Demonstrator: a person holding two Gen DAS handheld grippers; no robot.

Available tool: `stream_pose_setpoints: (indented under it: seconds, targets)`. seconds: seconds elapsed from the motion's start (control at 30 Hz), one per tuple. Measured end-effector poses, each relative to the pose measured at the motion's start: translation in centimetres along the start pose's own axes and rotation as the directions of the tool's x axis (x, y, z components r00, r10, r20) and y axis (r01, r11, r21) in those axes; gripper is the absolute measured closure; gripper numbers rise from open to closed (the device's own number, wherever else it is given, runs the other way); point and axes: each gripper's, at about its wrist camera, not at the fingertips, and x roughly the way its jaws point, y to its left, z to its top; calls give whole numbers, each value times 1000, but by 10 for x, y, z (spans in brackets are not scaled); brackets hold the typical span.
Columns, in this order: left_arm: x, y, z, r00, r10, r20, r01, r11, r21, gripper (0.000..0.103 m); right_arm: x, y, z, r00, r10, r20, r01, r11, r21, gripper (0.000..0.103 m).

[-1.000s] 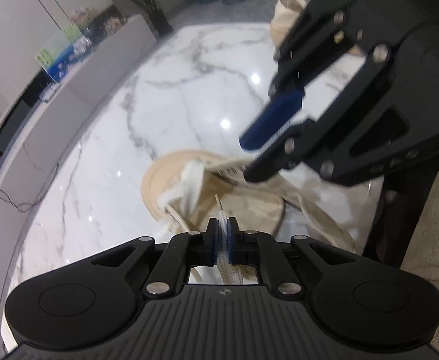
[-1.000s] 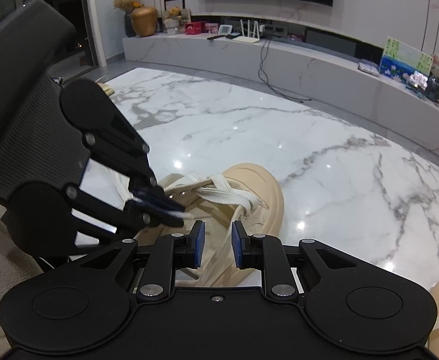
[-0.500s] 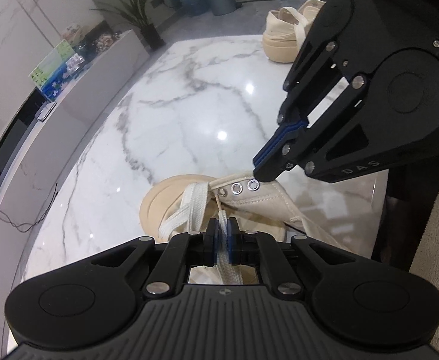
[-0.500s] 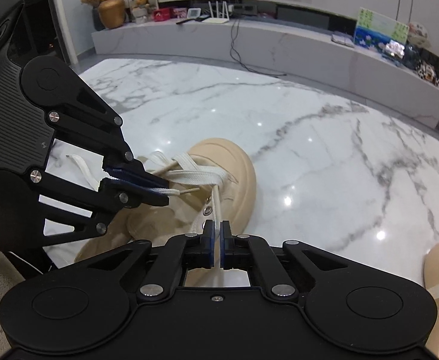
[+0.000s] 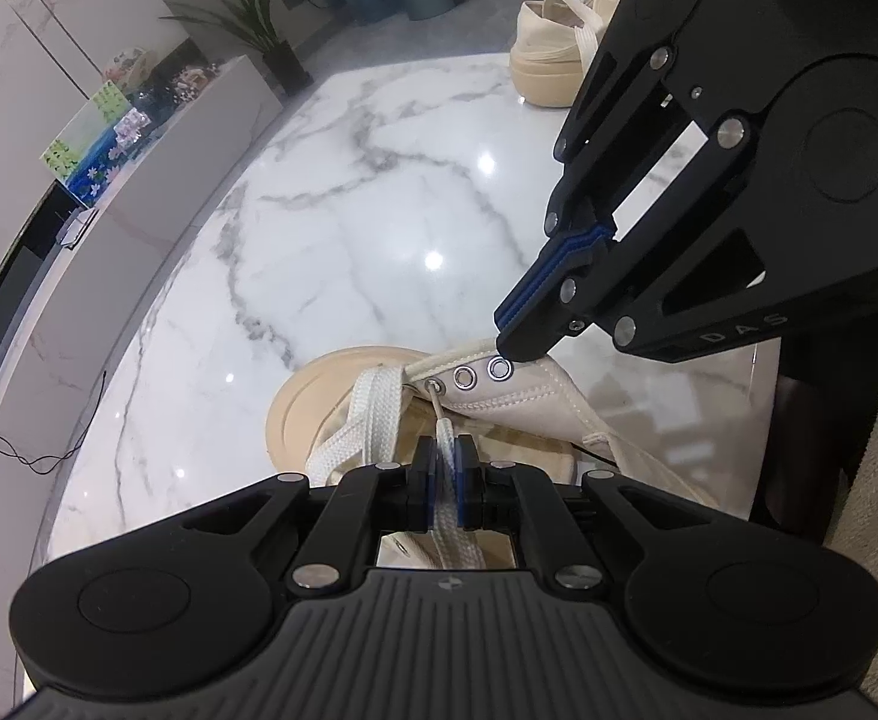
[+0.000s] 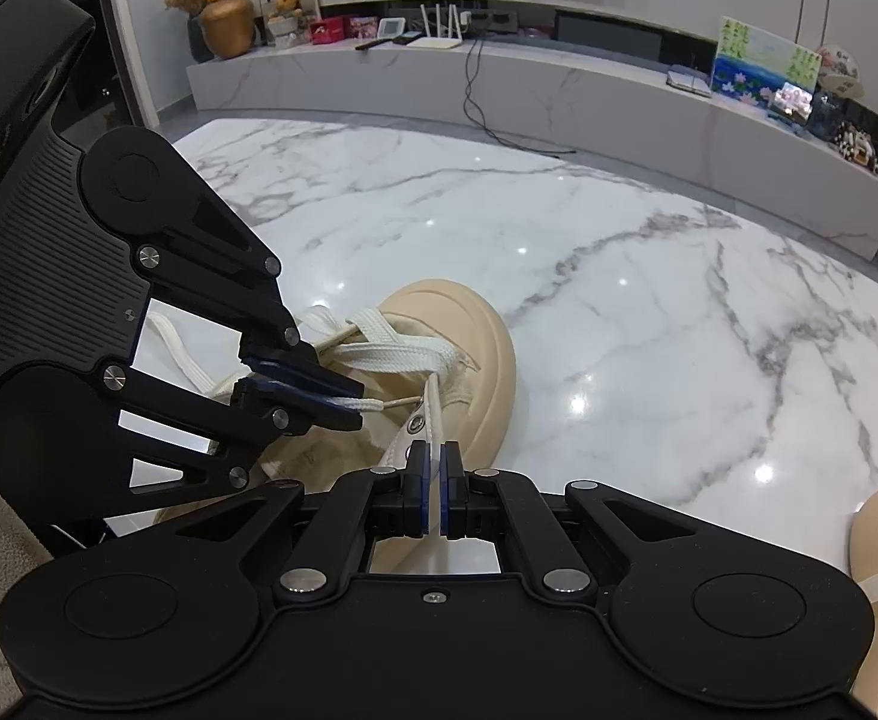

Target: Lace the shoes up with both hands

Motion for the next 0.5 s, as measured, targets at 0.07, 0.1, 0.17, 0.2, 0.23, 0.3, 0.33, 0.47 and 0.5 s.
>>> stream_pose_setpoints:
  seconds: [0.07, 0.1, 0.17, 0.2, 0.23, 0.3, 0.33, 0.47, 0.5]
  targets:
    - [1, 1, 1, 1000, 0, -1, 0, 1000, 3, 98, 1, 0, 0, 1000, 3, 1, -3, 1000, 1, 101]
    - [2, 2, 1, 1000, 0, -1, 0, 1000, 3, 98, 1, -2, 0, 1000, 4, 1, -4, 1000, 1, 101]
    - [2, 3, 3, 1000, 1, 1, -1, 1000, 3, 98, 2, -3, 0, 1000, 8, 4, -8, 1000, -1, 101]
    - [2, 4, 4, 1000, 1, 3, -1, 1000, 2, 98, 2, -3, 1, 1000, 11, 6, -11, 1000, -3, 101]
    - [3, 5, 4, 1000, 2, 5, -2, 1000, 3, 98, 3, -5, 1, 1000, 13, 6, -13, 1000, -4, 101]
    - [4, 6, 6, 1000, 4, 7, -4, 1000, 5, 98, 2, -4, 1, 1000, 18, 8, -17, 1000, -9, 101]
    - [4, 6, 7, 1000, 5, 7, -5, 1000, 6, 98, 3, -5, 1, 1000, 20, 8, -20, 1000, -11, 101]
    - [8, 8, 11, 1000, 9, 6, -9, 1000, 12, 98, 0, -7, 3, 999, 41, 13, -40, 999, -24, 101]
    - [9, 9, 12, 1000, 8, 6, -8, 1000, 13, 98, -2, -8, 3, 999, 44, 14, -43, 999, -29, 101]
